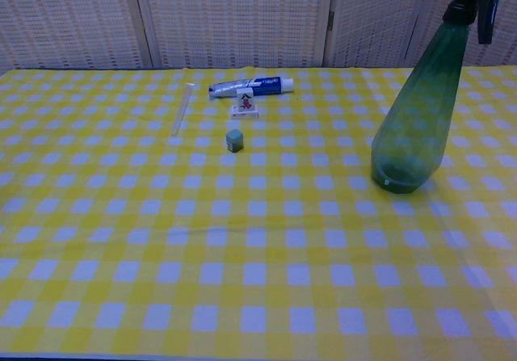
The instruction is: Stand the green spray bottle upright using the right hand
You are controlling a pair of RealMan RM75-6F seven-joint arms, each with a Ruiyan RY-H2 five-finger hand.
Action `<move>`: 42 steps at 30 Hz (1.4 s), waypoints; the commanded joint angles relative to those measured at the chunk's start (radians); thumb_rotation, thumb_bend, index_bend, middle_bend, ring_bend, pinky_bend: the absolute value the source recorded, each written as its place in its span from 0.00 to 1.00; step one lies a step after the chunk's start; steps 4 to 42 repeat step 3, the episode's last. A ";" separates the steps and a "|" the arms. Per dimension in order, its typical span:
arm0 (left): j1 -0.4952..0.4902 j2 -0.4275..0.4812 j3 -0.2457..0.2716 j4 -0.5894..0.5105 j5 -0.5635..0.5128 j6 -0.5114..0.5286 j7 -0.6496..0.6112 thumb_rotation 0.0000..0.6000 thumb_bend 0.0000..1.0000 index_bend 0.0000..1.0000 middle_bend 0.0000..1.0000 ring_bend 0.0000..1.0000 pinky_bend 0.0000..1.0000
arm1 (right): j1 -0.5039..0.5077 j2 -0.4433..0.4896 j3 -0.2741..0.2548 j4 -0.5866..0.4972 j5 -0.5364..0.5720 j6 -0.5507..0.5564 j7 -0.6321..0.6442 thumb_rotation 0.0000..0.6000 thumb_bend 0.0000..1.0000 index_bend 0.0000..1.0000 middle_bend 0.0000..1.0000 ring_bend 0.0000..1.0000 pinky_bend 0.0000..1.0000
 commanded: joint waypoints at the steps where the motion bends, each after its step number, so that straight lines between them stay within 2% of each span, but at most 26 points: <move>1: 0.000 -0.001 0.002 -0.001 0.000 -0.002 0.003 0.72 0.31 0.00 0.00 0.09 0.00 | -0.080 0.027 -0.005 -0.052 -0.021 0.114 0.056 1.00 0.36 0.00 0.00 0.02 0.00; 42: 0.000 -0.001 0.003 -0.004 0.005 0.001 0.001 0.72 0.31 0.00 0.00 0.09 0.00 | -0.078 0.028 -0.003 -0.055 -0.013 0.095 0.053 1.00 0.36 0.00 0.00 0.02 0.00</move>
